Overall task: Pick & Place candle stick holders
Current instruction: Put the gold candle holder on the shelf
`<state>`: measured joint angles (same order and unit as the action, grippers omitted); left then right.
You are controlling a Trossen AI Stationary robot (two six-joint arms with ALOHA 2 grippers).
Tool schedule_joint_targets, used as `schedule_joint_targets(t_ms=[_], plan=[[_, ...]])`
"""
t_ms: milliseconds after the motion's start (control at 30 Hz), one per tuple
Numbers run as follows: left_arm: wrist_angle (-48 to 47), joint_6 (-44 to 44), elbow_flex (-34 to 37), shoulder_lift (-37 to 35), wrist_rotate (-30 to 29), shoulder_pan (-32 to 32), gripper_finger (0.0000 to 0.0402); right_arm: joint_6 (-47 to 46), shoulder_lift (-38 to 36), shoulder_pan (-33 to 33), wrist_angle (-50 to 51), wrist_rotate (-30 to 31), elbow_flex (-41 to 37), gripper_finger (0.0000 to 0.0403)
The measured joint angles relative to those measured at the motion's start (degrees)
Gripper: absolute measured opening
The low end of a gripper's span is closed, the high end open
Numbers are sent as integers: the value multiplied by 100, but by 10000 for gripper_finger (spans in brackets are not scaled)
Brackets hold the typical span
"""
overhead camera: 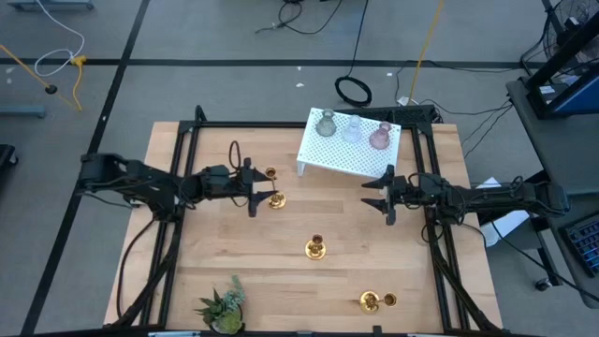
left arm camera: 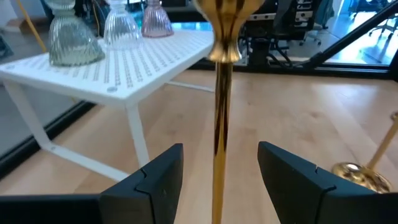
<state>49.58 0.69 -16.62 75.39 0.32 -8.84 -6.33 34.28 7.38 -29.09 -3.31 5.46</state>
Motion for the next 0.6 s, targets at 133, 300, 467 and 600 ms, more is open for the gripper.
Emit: schedule_joint_targets(t_ms=[133, 300, 467, 600], plan=[[101, 236, -205, 390, 28, 0, 209, 68, 2, 0, -141, 0, -61, 211], [83, 239, -285, 573, -39, -2, 145, 117, 5, 0, -106, 0, -63, 210], [81, 36, -285, 573, -37, -1, 44, 221, 9, 2, -89, -226, -203, 210], [167, -625, -312, 573, 47, 37, 15, 227, 11, -32, -114, -415, -434, 210]])
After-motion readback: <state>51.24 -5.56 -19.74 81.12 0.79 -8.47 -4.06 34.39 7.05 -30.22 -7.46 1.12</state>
